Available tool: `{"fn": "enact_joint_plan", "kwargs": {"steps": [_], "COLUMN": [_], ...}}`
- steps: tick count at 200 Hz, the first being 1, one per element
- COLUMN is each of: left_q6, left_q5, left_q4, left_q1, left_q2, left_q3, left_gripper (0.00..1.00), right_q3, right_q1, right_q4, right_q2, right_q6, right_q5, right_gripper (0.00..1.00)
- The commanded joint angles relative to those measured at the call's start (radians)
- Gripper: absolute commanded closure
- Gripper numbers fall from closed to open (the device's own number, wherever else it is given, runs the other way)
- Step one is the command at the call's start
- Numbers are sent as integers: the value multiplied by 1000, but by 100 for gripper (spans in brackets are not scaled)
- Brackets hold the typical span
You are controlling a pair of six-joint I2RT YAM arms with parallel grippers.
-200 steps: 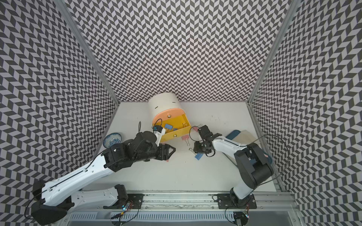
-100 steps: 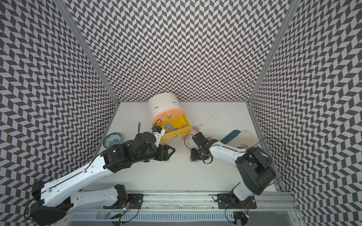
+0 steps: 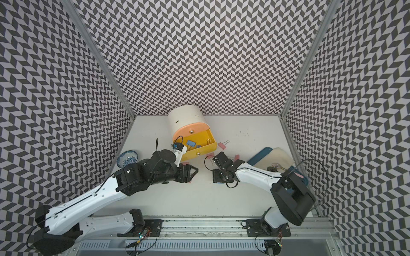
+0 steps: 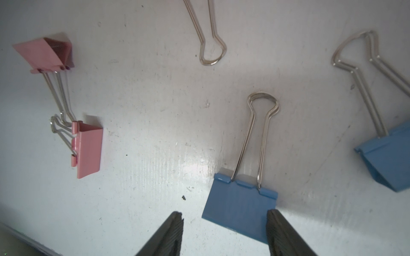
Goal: Put the binder clips in the drawer according to color
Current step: Pick up the binder clip at the center of the board.
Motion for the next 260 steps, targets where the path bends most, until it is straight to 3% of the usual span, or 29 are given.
{"fn": "enact_joint_plan", "kwargs": {"steps": [1,48,75,118,168,228,260], "left_q6": [41,79,93,107,101,77,66], "left_q5": [-7,-11,-10,-6,-4,-7,-7], "left_q4": [9,1,-8,-21,-27,-24,-18], "left_q1": [-4,-2,0,6,7,7,7], "left_q2": [-26,-58,-74,-87,-101,-107,-96], "left_q3": [28,35,38,37,33,19,15], "left_gripper": [33,32,32,32,31,31,32], "right_q3": [22,52,76,96,94,69,47], "right_q1": [23,70,83,84,86,87,88], "right_q4": [-27,-53,-59,-62,-74,-70,-74], "right_q2": [-7,52,82,117,146,93,32], "right_q6": [78,157,177,196,205,193,184], "right_q5": [77,131,140,158,186,204,204], "right_gripper": [37,33,21,23,29,52,59]}}
